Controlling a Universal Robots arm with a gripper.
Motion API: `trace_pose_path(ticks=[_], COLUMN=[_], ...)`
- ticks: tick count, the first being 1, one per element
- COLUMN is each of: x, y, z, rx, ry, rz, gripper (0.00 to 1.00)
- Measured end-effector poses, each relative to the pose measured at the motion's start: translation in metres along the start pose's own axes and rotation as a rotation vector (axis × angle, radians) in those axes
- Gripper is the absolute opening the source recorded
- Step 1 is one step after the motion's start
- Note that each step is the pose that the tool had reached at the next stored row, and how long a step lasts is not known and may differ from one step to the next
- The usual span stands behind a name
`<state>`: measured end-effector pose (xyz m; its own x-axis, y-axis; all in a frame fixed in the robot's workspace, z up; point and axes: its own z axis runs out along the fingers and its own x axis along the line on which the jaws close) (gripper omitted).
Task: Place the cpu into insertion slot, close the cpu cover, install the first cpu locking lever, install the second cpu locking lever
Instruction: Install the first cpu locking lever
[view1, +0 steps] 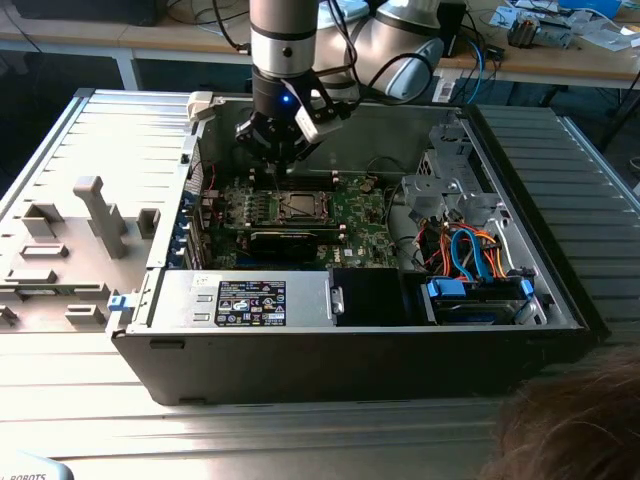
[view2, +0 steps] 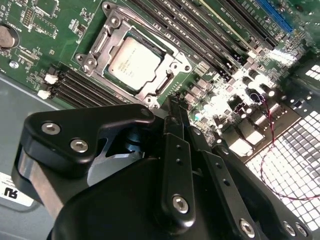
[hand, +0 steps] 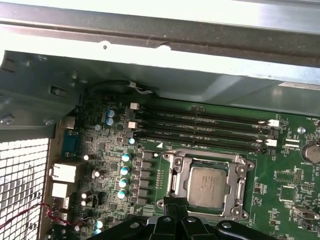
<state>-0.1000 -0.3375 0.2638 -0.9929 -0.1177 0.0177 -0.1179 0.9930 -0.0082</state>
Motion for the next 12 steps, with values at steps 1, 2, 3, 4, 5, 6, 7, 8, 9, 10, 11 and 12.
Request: trace_pose_path(ticks=[1, 2, 3, 4, 5, 6, 7, 8, 9, 10, 11, 12], x=[0.0009, 0.0029, 0.0041, 0.0048, 0.006, 0.0066, 0.0075, 0.0092, 0.0106, 0.0123, 0.0132, 0.0136], y=[0.0001, 0.0003, 0.0005, 0.0006, 0.0007, 0.0008, 0.0009, 0.0011, 0.0013, 0.0018, 0.0024, 0.0034], z=[0.0, 0.0, 0.0001, 0.0001, 0.0001, 0.0001, 0.0002, 0.0002, 0.0002, 0.0003, 0.0002, 0.0002], rx=[0.0, 0.0, -0.0001, -0.0001, -0.0001, 0.0, -0.0001, 0.0, -0.0001, -0.0001, 0.0, -0.0003], ry=[0.0, 0.0, -0.0001, -0.0001, 0.0, 0.0, -0.0001, 0.0, 0.0, -0.0001, 0.0, -0.0001], rz=[0.0, 0.0, 0.0, 0.0, 0.0, 0.0, 0.0, 0.0, 0.0, 0.0, 0.0, 0.0], gripper=[0.11, 0.11, 0.11, 0.11, 0.11, 0.11, 0.11, 0.11, 0.11, 0.11, 0.11, 0.11])
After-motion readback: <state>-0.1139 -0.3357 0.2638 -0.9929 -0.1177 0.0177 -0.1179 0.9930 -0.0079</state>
